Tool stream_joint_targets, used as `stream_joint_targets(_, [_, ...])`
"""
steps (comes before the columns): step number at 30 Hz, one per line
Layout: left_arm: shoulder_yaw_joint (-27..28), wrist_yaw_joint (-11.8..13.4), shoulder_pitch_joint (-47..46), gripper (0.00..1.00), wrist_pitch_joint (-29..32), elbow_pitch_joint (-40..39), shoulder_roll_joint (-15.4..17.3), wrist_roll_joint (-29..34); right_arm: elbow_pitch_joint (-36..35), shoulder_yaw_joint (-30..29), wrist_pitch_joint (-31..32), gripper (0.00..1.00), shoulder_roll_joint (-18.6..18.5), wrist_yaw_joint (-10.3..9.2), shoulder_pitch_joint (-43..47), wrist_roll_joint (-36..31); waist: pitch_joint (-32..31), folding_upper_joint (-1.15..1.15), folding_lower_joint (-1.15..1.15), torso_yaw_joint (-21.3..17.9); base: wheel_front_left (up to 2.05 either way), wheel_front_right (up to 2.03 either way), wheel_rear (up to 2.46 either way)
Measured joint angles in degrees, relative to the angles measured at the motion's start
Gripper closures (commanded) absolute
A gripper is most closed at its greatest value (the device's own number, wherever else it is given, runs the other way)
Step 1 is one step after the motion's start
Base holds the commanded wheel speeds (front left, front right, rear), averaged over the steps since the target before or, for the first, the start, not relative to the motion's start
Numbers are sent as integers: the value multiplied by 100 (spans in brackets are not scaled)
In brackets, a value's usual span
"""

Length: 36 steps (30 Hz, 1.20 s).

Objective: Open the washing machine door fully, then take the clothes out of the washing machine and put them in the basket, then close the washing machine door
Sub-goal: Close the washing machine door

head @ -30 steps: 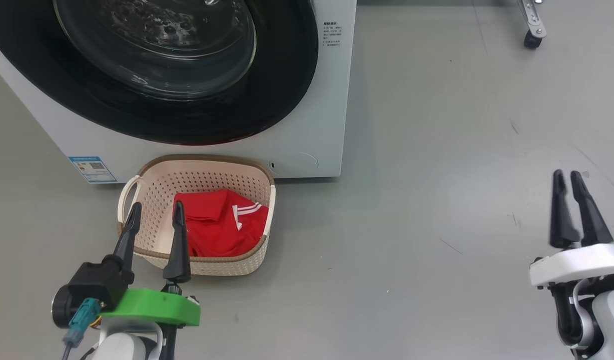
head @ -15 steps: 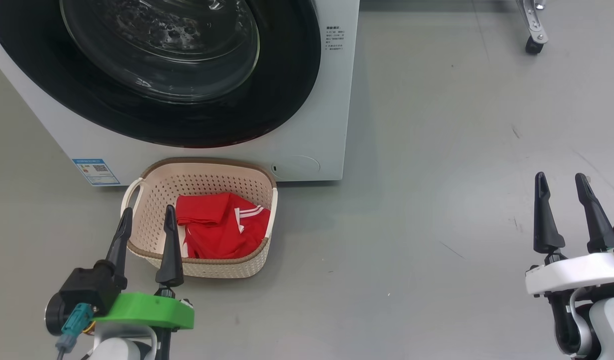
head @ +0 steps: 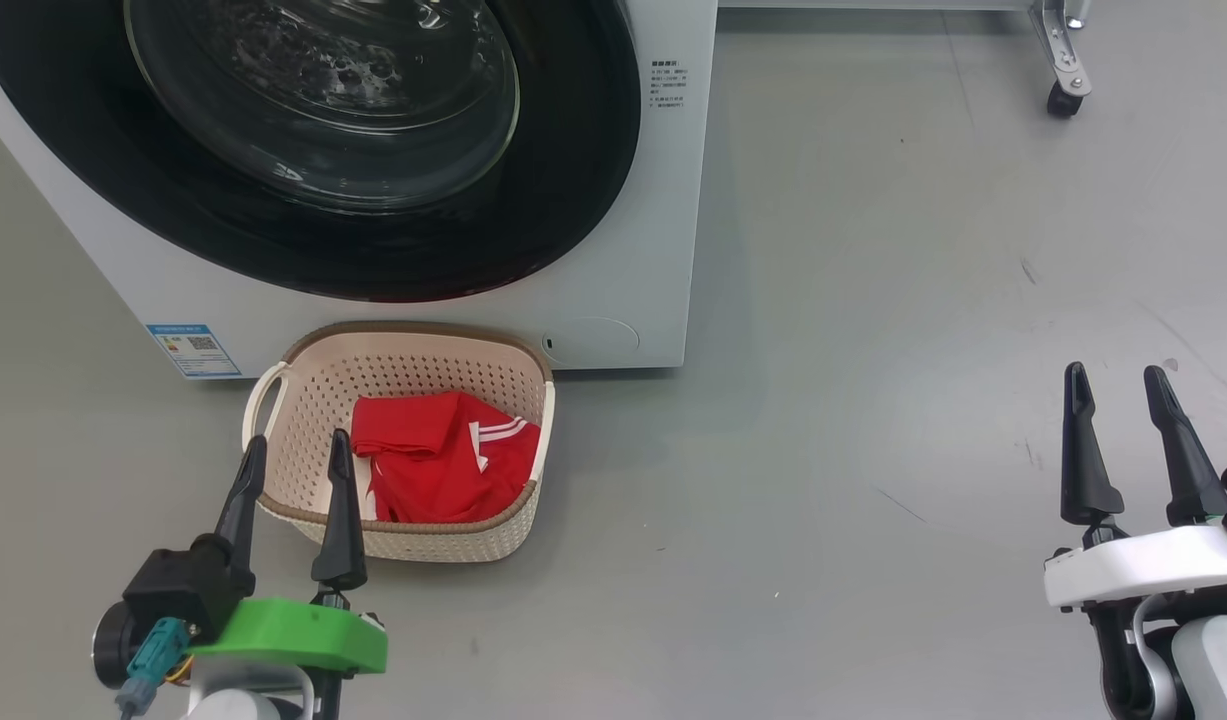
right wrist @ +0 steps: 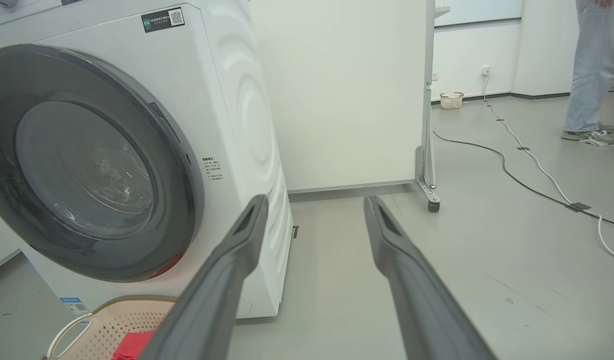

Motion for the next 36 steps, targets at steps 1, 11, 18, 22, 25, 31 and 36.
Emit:
stream_joint_targets(1, [0, -2, 0, 0, 1, 0, 0, 0, -2, -11, 0, 0, 5, 7, 1, 0, -5, 0, 0, -2, 0, 0, 0])
stream_joint_targets(11, [-20, -181, 9, 0, 1, 11, -8, -49, -11, -83, 0, 0, 99, 79, 109, -34, -58, 0, 0, -15, 0, 0, 0])
stream_joint_targets(18, [3, -202, 18, 0, 0, -14, -9, -53, -23, -127, 0, 0, 116, 99, 118, -48, -67, 0, 0, -17, 0, 0, 0])
stream_joint_targets(22, [2, -230, 20, 0, 1, -14, -10, -65, -30, -147, 0, 0, 144, 104, 129, -51, -62, 0, 0, -17, 0, 0, 0])
stream_joint_targets(25, [1, -244, 23, 0, 1, -19, -10, -167, -32, -180, 0, 0, 151, 132, 134, -52, -59, 0, 0, -15, 0, 0, 0])
stream_joint_targets(31, [4, -252, 41, 0, 0, -35, -10, -289, -33, -211, 0, 0, 175, 148, 170, -101, -59, 0, 0, -13, 0, 0, 0])
stream_joint_targets(36, [9, -253, 49, 0, 1, -41, -10, -304, -33, -225, 0, 0, 222, 181, 203, -111, -58, 0, 0, -16, 0, 0, 0])
